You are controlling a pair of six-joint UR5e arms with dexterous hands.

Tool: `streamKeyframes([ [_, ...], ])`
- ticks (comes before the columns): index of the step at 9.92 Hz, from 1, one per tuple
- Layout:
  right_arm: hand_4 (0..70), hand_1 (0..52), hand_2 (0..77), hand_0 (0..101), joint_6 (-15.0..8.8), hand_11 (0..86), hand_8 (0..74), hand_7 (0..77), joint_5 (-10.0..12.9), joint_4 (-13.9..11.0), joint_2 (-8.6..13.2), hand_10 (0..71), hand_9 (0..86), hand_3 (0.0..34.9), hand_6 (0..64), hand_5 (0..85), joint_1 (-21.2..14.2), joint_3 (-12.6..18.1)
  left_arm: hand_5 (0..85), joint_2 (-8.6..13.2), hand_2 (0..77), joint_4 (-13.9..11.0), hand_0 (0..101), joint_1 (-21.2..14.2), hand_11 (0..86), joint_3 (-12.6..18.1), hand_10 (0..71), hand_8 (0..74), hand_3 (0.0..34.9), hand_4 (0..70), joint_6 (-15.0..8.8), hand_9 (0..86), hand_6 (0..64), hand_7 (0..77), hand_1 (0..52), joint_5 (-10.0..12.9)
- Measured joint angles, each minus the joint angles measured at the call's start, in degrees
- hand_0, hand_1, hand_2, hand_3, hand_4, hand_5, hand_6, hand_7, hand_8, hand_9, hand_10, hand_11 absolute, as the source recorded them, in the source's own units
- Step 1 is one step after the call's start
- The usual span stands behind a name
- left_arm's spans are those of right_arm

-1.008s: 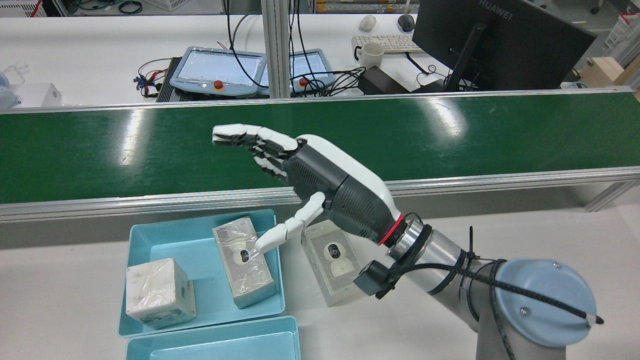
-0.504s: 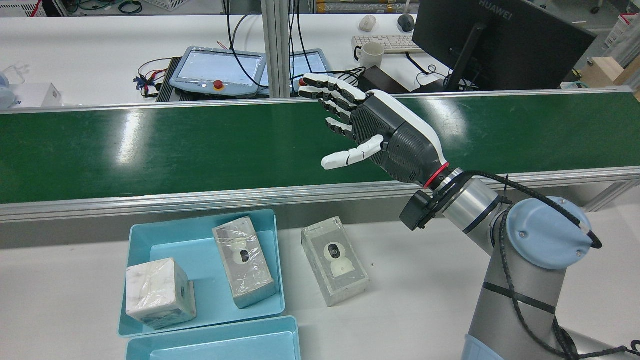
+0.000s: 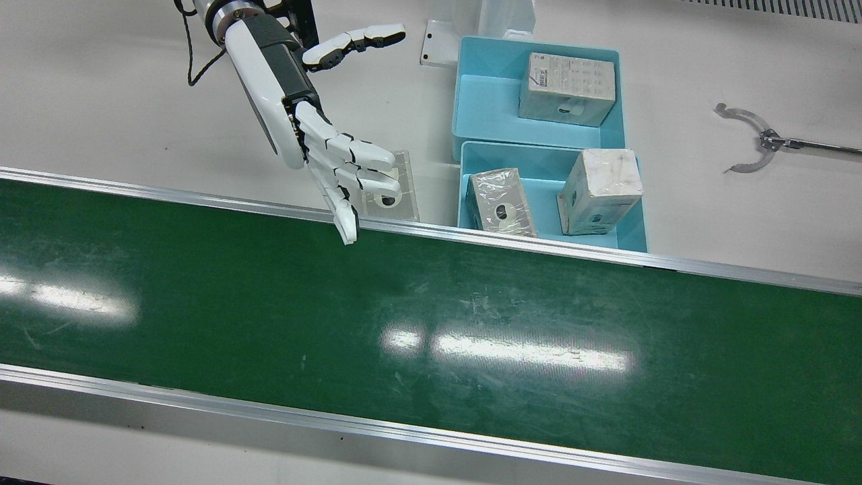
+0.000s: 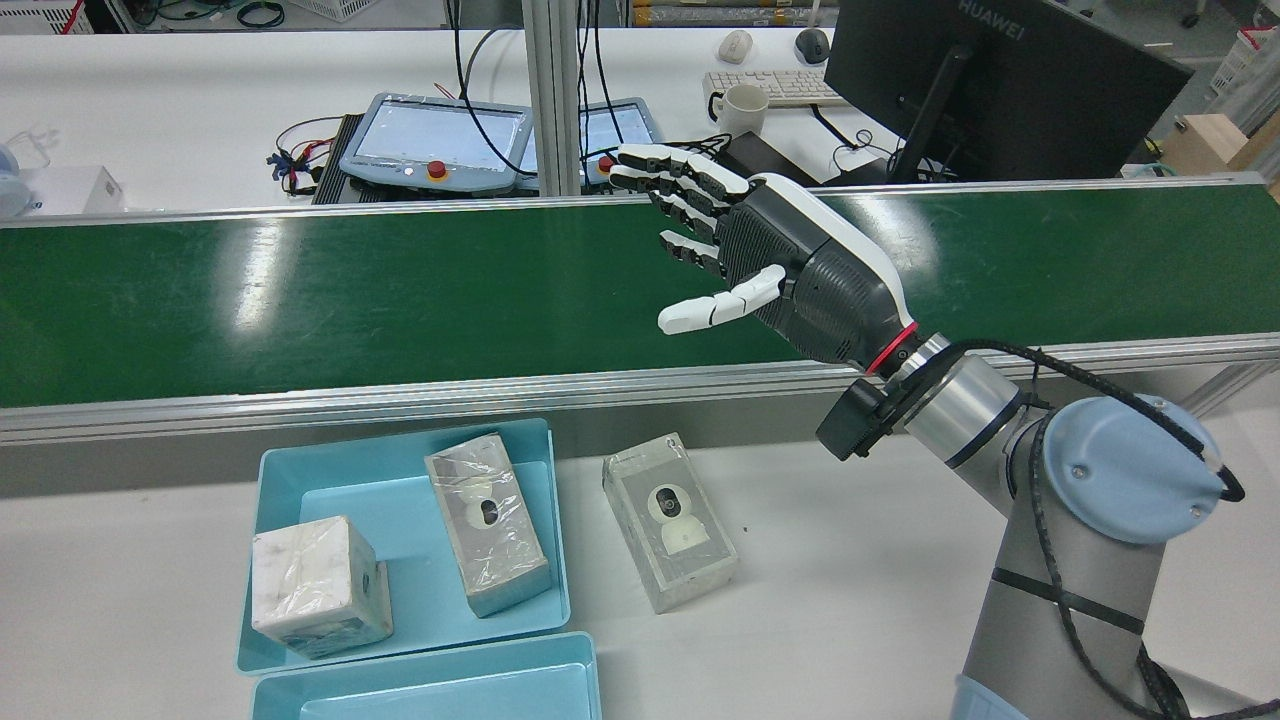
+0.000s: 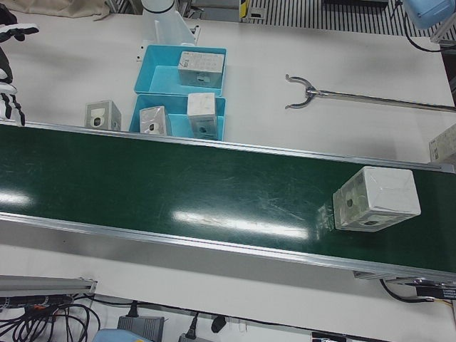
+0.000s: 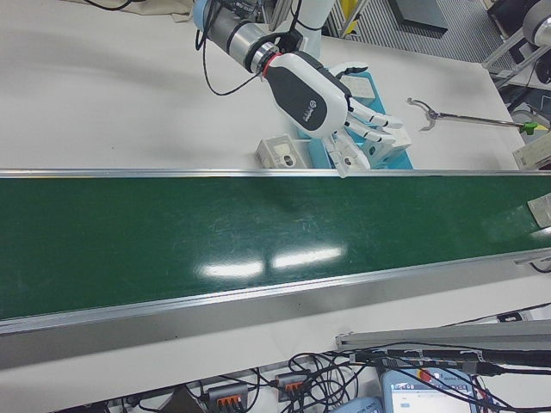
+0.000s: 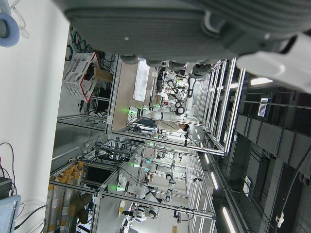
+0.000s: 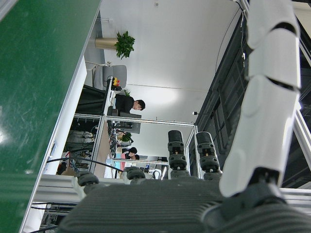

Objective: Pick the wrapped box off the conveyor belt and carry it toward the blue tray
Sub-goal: 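Raise the right hand up and away from the trays toward the conveyor, then hold the right hand open above the belt as the wrapped box approaches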

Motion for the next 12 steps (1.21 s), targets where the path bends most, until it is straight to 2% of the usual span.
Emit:
streamKeyframes([
  [1,8.7,15.8,16.4,46,-0.22,2.2,0.5,17.5,-0.01,-0.45,-0.02,1.1,1.6,30.3,0.0,18.0,0.69,0.96,0.5,0.0,0.5,0.0,0,0.0,0.0,0.0,0.5,0.0,0.0,0.5,0.0,0.5,0.0,0.5,0.0,0.0],
  [2,11.5,19.6,22.4,49,-0.49,1.6,0.5,20.2,-0.09,-2.0,0.2,0.0,2.2,30.2,0.0,14.2,1.44,1.59,0.5,0.0,0.5,0.0,0,0.0,0.0,0.0,0.0,0.5,0.0,0.0,0.0,0.0,0.5,0.5,0.0,0.0],
  [3,11.5,17.5,23.5,48,-0.69,1.6,0.5,20.2,-0.19,-4.06,0.52,0.0,2.2,30.3,0.0,13.6,1.92,1.4,0.5,0.0,0.5,0.0,0,0.0,0.0,0.0,0.0,0.5,0.0,0.0,0.0,0.0,0.5,0.5,0.0,0.0],
  [4,11.5,17.5,23.5,48,-0.72,1.6,0.5,20.2,-0.23,-5.64,0.74,0.0,2.2,30.3,0.0,13.6,2.31,0.62,0.5,0.0,0.5,0.0,0,0.0,0.0,0.0,0.0,0.5,0.0,0.5,0.0,0.0,0.5,0.5,0.0,0.0],
  [5,8.7,13.6,19.6,47,-0.6,1.1,0.0,18.0,-0.2,-6.48,0.79,0.0,2.2,30.4,0.0,12.5,2.67,-0.21,0.5,0.0,0.5,0.0,0,0.0,0.0,0.0,0.0,0.5,0.0,0.5,0.0,0.0,0.0,0.5,0.0,0.0],
  [6,8.7,13.6,19.6,47,-0.37,1.1,0.0,18.0,-0.06,-6.9,0.65,0.0,2.2,30.4,0.0,12.5,3.21,-0.92,0.5,0.0,1.1,0.0,0,0.0,0.0,0.0,0.0,0.0,0.0,0.5,0.0,0.5,0.5,0.5,0.0,0.0],
  [7,2.7,10.9,14.7,45,-0.22,1.1,0.5,15.8,0.68,-7.05,0.42,0.0,2.2,30.3,0.0,14.7,3.99,-1.42,0.5,0.0,1.1,0.0,0,0.0,0.0,0.0,0.0,0.0,0.0,0.0,0.0,0.5,0.0,0.5,0.0,0.0],
  [8,0.0,8.2,9.3,41,-0.13,1.6,0.5,15.8,2.01,-7.11,0.24,0.0,2.7,30.5,0.0,14.7,4.94,-1.7,0.5,0.0,1.1,0.0,0,0.0,0.0,0.0,0.5,0.5,0.0,0.5,0.0,0.0,0.0,0.5,0.0,0.0],
  [10,0.0,8.2,9.3,40,-0.04,1.1,0.5,15.8,3.97,-7.14,-0.63,1.1,2.7,30.5,0.0,14.2,7.52,-1.91,0.5,0.0,0.5,0.0,0,0.0,0.0,0.0,0.0,0.5,0.0,0.5,0.0,0.0,0.0,0.5,0.0,0.0],
  [12,0.0,8.2,9.3,40,0.89,1.1,0.5,16.4,4.7,-7.23,-2.81,1.1,3.3,30.3,0.0,16.4,9.47,-1.56,0.5,0.0,0.5,0.0,0,0.0,0.0,0.0,0.5,0.5,0.0,0.0,0.0,0.5,0.5,0.5,0.0,0.0],
])
